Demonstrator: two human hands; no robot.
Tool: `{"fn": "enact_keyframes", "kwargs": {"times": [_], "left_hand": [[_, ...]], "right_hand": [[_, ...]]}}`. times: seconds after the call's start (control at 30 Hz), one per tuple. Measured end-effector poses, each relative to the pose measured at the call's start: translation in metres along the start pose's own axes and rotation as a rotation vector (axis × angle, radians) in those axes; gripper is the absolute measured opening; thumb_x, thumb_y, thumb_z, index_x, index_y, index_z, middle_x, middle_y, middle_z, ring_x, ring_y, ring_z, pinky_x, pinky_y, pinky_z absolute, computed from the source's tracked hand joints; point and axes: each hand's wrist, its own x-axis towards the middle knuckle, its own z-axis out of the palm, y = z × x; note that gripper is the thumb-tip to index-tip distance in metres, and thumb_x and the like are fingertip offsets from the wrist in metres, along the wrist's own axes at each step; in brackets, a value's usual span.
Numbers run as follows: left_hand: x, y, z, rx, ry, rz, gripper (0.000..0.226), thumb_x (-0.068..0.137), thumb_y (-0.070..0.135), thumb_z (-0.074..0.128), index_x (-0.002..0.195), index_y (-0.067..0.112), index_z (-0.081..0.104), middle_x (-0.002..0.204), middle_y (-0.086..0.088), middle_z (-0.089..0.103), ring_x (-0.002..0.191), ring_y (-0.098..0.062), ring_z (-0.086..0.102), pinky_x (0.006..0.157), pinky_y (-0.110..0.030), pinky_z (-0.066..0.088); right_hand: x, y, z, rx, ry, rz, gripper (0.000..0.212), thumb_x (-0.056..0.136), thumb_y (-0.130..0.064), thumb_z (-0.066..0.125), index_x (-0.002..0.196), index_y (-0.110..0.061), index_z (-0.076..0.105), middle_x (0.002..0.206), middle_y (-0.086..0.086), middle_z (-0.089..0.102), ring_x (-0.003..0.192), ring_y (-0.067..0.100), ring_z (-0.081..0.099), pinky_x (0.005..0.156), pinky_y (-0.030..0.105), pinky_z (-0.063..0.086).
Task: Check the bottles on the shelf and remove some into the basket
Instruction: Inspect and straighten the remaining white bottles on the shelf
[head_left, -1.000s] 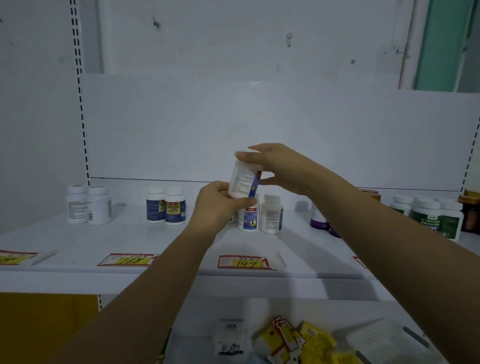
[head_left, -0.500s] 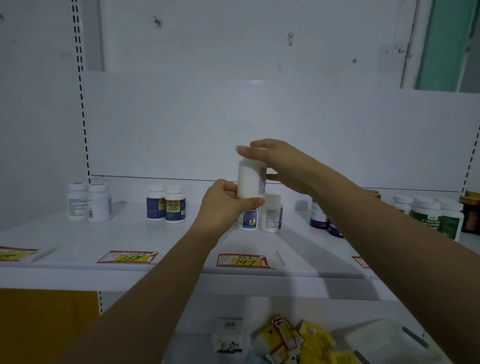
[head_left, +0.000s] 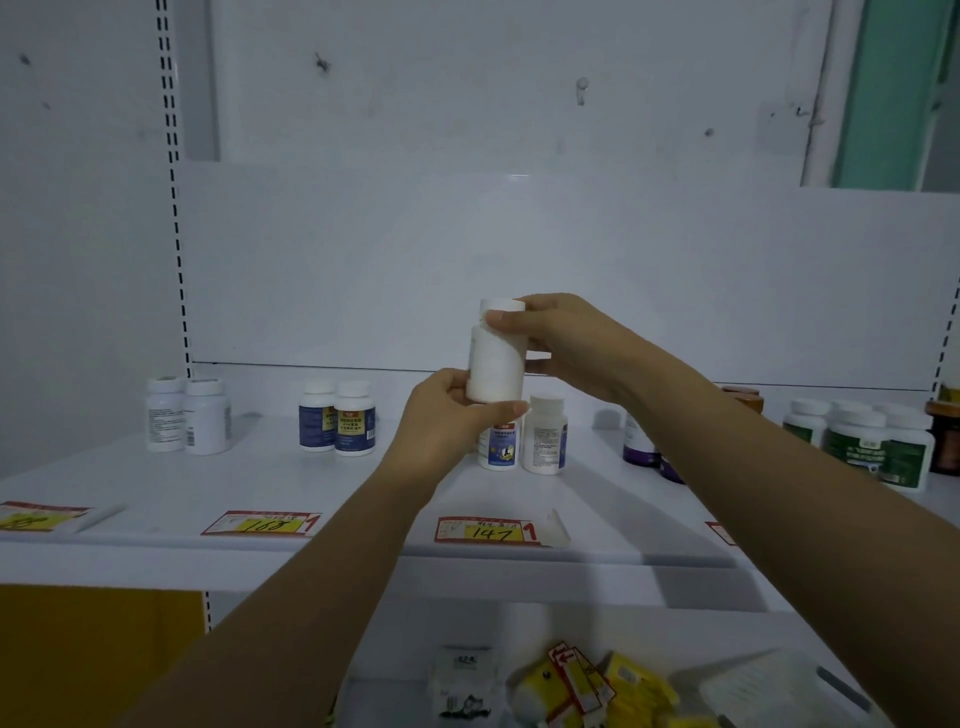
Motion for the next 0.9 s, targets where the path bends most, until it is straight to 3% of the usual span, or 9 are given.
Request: {"fn": "enact_keyframes", "kwargs": {"times": [0.13,0.33,0.43,0.53,0.63,0.7,0.77,0.8,0.9], "left_hand": [[0.004,0.001,-0.001,0.017,-0.038,0.038,0.053,0.076,0.02,0.075,0.123,0.014,0.051,0.115,0.001,0.059,0.099,-0.012,0.057,0.073,-0.015,0.045],[0.021,0.025,-0.012,-0.087,0.036,0.311,0.05,0.069,0.0,0.078,0.114,0.014,0.062,0.114,0.004,0.067,0.112,-0.01,0.06,0.09,-0.022,0.049],[0.028,0.041,-0.015,0.004,0.076,0.457,0.057,0.068,0.004,0.079,0.121,0.014,0.063,0.117,0.003,0.066,0.115,-0.011,0.057,0.097,-0.032,0.048],[0.029,0.045,-0.014,0.077,0.077,0.503,0.059,0.067,0.011,0.082,0.122,0.017,0.063,0.118,0.004,0.066,0.116,-0.013,0.057,0.1,-0.04,0.046],[0.029,0.042,-0.013,0.105,0.075,0.486,0.058,0.067,0.015,0.082,0.122,0.019,0.063,0.118,0.007,0.066,0.116,-0.009,0.056,0.101,-0.038,0.045],[0.029,0.043,-0.015,0.118,0.042,0.449,0.055,0.066,0.019,0.083,0.118,0.022,0.065,0.114,0.013,0.067,0.111,0.001,0.057,0.098,-0.024,0.046],[0.027,0.046,-0.017,0.103,-0.02,0.344,0.048,0.066,0.023,0.083,0.111,0.022,0.066,0.103,0.016,0.068,0.095,0.01,0.06,0.081,-0.008,0.047],[0.026,0.048,-0.018,0.077,-0.056,0.271,0.045,0.066,0.026,0.083,0.108,0.021,0.067,0.099,0.014,0.07,0.09,0.008,0.062,0.076,-0.008,0.048],[0.021,0.05,-0.019,-0.076,-0.185,0.028,0.052,0.066,0.033,0.079,0.11,0.009,0.066,0.097,-0.003,0.073,0.094,-0.013,0.068,0.09,-0.026,0.05]], "right_hand": [[-0.006,-0.001,0.004,-0.077,0.124,-0.108,0.033,0.085,-0.018,0.069,0.116,-0.011,0.062,0.113,0.006,0.066,0.107,0.021,0.063,0.089,0.032,0.054],[-0.033,-0.007,0.022,-0.246,0.342,-0.581,0.044,0.077,-0.016,0.076,0.118,-0.019,0.061,0.115,-0.008,0.065,0.109,0.007,0.06,0.096,0.027,0.049],[-0.041,-0.005,0.02,-0.303,0.426,-0.767,0.05,0.077,-0.015,0.077,0.123,-0.013,0.058,0.122,-0.003,0.063,0.115,0.007,0.058,0.1,0.03,0.047],[-0.043,0.0,0.017,-0.328,0.465,-0.824,0.051,0.079,-0.015,0.076,0.125,-0.01,0.057,0.125,0.0,0.062,0.118,0.009,0.057,0.101,0.033,0.047],[-0.043,-0.004,0.015,-0.318,0.433,-0.787,0.049,0.079,-0.016,0.075,0.125,-0.013,0.057,0.124,-0.003,0.062,0.117,0.007,0.057,0.1,0.03,0.048],[-0.041,-0.014,0.01,-0.245,0.402,-0.69,0.047,0.08,-0.017,0.074,0.124,-0.017,0.058,0.122,-0.006,0.062,0.113,0.005,0.058,0.098,0.025,0.048],[-0.034,-0.029,0.003,-0.149,0.394,-0.543,0.042,0.081,-0.021,0.073,0.12,-0.019,0.059,0.117,-0.006,0.065,0.108,0.005,0.061,0.094,0.025,0.051],[-0.029,-0.037,0.0,-0.136,0.399,-0.455,0.038,0.082,-0.025,0.073,0.117,-0.018,0.061,0.112,-0.005,0.066,0.104,0.007,0.062,0.092,0.028,0.052],[-0.013,-0.056,-0.005,-0.153,0.386,-0.103,0.026,0.08,-0.034,0.073,0.093,-0.015,0.061,0.093,0.0,0.065,0.089,0.017,0.066,0.085,0.032,0.056]]}}
